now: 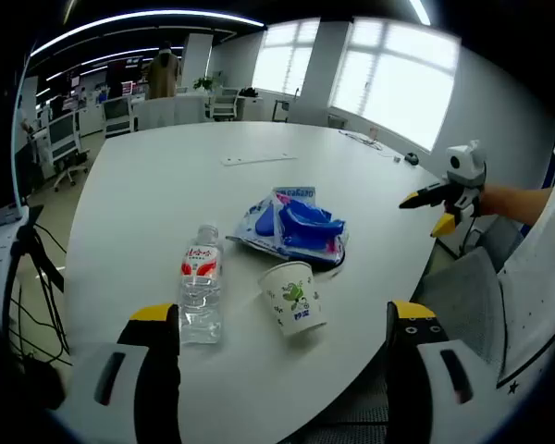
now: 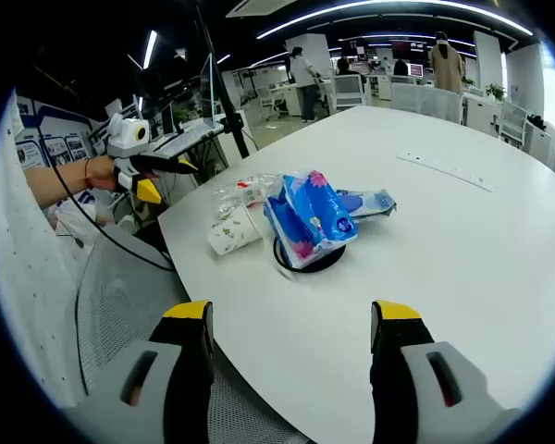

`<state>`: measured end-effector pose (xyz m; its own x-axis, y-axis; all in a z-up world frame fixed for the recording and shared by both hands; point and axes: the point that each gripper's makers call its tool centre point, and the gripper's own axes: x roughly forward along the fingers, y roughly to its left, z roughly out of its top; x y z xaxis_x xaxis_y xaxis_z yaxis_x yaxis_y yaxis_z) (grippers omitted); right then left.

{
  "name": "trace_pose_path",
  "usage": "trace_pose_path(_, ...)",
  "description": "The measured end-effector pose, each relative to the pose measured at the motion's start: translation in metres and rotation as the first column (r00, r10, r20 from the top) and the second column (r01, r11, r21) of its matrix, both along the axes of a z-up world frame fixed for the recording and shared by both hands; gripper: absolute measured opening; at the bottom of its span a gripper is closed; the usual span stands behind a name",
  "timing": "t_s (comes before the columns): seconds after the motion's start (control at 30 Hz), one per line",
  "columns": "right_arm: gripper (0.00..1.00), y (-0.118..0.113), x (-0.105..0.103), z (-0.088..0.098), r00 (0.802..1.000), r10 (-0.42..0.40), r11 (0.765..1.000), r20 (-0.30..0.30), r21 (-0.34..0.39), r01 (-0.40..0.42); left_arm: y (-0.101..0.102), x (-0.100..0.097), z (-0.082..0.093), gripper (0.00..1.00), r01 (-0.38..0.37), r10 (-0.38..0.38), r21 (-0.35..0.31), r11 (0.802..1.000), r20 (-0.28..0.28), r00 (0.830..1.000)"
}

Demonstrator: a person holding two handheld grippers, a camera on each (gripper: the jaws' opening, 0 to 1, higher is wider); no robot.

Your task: Arrange the tabletop items into an orderly group along one side of the table until the central work area is clear of visible clutter.

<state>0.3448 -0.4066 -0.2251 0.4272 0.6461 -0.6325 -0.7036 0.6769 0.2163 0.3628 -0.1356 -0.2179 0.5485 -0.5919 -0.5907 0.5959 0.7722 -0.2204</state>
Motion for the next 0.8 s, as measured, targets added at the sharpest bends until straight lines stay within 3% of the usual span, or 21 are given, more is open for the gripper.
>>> trace_pose_path(0.8,0.66,0.0053,0.0037,-0.0008,1.0,-0.007,1.0,0.004,0.005,0.007,-0.0004,0.0,-0.0007,0.94,-0.001,0.001,-0.002,1.0,0.004,1.0)
